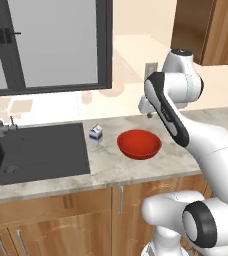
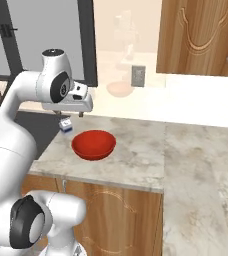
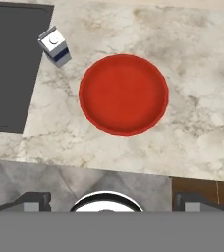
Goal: Gather the eggs and milk located in the vicinity of the sink area and place them right next to the bowl.
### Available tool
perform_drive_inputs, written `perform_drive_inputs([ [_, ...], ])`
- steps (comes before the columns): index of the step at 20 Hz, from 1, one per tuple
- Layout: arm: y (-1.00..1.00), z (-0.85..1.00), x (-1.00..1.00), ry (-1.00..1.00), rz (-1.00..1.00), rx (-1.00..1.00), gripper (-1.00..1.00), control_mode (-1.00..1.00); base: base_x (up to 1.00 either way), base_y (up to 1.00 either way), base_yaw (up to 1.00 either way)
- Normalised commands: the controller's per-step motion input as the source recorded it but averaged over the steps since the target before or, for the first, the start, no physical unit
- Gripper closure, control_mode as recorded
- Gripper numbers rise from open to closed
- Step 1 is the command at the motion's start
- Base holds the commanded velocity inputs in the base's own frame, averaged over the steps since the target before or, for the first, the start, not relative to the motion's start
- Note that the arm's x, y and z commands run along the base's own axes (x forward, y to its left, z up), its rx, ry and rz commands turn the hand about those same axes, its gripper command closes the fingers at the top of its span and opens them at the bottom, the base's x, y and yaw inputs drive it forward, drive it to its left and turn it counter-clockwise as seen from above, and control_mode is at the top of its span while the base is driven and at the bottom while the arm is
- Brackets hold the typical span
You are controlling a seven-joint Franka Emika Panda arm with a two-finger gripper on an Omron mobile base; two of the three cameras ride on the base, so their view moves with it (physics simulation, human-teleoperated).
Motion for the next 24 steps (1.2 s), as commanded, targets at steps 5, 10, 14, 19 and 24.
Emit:
perform_drive_inputs([
  [5, 0.00, 0.00, 0.00, 0.00, 0.00, 0.00, -1.00, 1.00, -0.24, 0.47, 0.00],
  [10, 0.00, 0.00, 0.00, 0.00, 0.00, 0.00, -1.00, 1.00, -0.13, 0.54, -0.01],
  [14, 0.00, 0.00, 0.00, 0.00, 0.00, 0.00, -1.00, 1.00, -0.15, 0.51, -0.01],
  [19, 0.00, 0.00, 0.00, 0.00, 0.00, 0.00, -1.00, 1.00, -0.21, 0.52, -0.02],
  [24, 0.00, 0.00, 0.00, 0.00, 0.00, 0.00, -1.00, 1.00, -0.27, 0.52, -0.02],
])
